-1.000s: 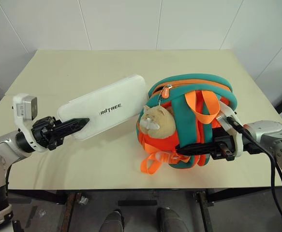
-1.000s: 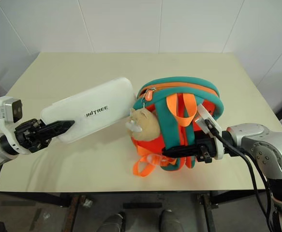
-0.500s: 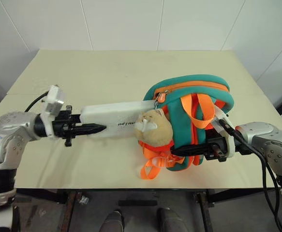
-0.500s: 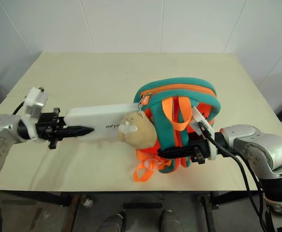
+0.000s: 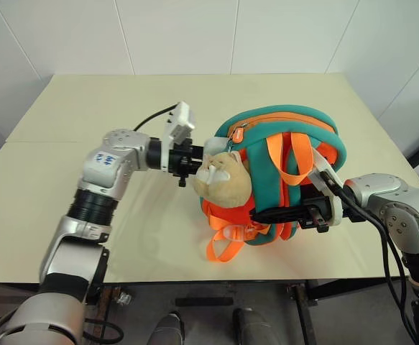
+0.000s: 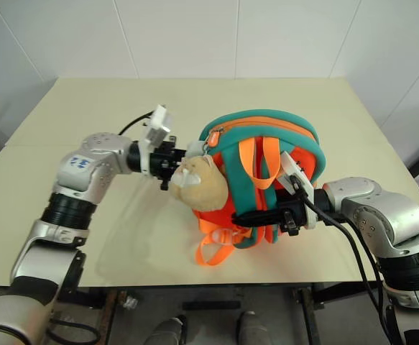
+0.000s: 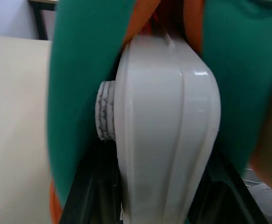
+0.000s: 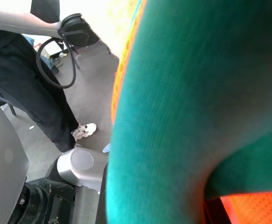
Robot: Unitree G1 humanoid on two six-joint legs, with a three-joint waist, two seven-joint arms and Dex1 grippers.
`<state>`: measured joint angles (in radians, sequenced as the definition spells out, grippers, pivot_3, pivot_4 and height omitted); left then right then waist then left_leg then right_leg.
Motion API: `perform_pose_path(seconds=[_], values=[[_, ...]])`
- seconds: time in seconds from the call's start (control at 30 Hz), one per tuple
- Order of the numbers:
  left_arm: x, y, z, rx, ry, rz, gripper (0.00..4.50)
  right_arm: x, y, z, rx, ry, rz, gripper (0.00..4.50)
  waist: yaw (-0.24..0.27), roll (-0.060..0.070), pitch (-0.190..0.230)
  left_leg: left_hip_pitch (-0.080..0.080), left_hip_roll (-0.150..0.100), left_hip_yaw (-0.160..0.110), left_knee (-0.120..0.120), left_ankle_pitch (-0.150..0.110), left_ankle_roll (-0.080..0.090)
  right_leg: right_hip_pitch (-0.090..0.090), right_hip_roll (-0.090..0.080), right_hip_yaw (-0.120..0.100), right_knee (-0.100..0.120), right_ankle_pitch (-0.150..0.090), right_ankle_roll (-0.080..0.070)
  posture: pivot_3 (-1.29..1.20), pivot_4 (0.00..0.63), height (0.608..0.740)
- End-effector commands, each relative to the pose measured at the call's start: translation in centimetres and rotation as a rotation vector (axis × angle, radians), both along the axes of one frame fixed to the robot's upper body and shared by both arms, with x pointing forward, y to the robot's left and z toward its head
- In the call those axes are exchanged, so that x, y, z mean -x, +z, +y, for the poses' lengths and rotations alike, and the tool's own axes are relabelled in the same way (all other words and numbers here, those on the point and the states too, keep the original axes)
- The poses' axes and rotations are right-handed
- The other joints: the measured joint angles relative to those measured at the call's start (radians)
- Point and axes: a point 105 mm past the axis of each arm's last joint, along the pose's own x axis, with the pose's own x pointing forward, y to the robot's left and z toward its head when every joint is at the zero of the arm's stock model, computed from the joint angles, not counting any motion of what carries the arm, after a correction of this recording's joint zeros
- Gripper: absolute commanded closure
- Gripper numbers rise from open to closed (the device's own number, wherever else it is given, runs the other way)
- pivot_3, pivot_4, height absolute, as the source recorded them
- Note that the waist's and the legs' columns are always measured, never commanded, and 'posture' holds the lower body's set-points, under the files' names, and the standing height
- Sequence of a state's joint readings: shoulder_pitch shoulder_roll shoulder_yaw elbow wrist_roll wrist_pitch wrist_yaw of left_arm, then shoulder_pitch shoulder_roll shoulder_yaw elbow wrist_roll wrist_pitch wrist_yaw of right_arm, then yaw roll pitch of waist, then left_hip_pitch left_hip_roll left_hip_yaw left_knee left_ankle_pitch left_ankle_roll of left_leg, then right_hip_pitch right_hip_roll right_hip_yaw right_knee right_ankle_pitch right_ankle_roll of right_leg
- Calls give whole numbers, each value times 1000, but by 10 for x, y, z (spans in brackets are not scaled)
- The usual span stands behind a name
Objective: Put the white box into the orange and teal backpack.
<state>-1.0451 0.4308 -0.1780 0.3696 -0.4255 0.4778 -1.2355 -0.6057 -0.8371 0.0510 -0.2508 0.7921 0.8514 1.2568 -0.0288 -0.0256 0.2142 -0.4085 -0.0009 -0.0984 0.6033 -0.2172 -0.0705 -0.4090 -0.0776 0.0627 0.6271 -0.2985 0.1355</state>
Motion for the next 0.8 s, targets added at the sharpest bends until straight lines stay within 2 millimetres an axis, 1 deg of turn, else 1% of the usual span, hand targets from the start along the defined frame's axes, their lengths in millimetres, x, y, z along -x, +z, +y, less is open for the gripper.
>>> perform_pose_path(seconds=[0.03,0.1,0.13,0.23,0.3,0.37,0.5,0.6,0.67,0.7,0.73,0.8], values=[[-2,7,-19,-3,-29,-85,3251,4,7,6,-19,25,-42,4490,2,0,0,0,0,0,1,0,0,0,0,0,0,0,0,0,150,740],[-6,7,-21,14,-5,-92,2531,6,6,8,-25,25,-42,4500,3,0,0,-1,0,0,3,-1,1,1,0,0,0,0,0,0,150,740],[-5,6,-20,6,-15,-89,2323,7,6,8,-25,25,-41,4500,3,0,0,-1,-1,0,5,-1,1,1,0,0,0,1,1,0,150,740],[-6,9,-13,9,-2,-107,1417,9,3,6,-23,17,-36,4500,3,0,0,-3,-1,-1,8,-1,2,1,0,0,0,1,2,0,150,740],[-6,10,-1,3,8,-127,791,8,2,5,-24,2,-38,4500,0,0,0,-3,-1,-1,8,-1,2,1,0,0,0,2,3,0,150,740],[-4,6,17,-34,5,-159,232,6,3,3,-27,-11,-43,4500,-6,0,0,-3,-1,-1,8,-1,2,1,0,0,1,2,2,0,150,740],[0,4,51,-80,16,-170,232,3,1,3,-27,-23,-46,4500,-12,0,0,-1,0,0,7,-1,2,1,1,0,2,1,1,0,150,740],[0,5,63,-96,41,-188,232,2,0,2,-26,-24,-46,4500,-2,0,0,-1,0,0,7,-1,2,1,0,0,2,1,1,0,150,740],[-1,10,73,-101,65,-198,232,1,1,3,-27,-24,-48,4500,4,0,0,-2,0,-1,8,-1,2,1,0,0,2,1,2,0,150,740],[0,14,81,-99,80,-203,232,0,1,3,-27,-23,-49,4500,5,0,0,-2,0,-1,9,-1,2,1,0,0,2,1,2,0,150,740],[4,17,85,-94,79,-204,232,-1,1,4,-26,-23,-48,4500,3,0,0,-3,0,-1,9,-1,2,1,0,0,1,1,2,0,150,740],[15,20,87,-90,50,-208,232,-2,0,3,-22,-23,-47,4500,1,0,0,-3,0,-1,8,-1,2,1,0,0,1,1,2,0,150,740]])
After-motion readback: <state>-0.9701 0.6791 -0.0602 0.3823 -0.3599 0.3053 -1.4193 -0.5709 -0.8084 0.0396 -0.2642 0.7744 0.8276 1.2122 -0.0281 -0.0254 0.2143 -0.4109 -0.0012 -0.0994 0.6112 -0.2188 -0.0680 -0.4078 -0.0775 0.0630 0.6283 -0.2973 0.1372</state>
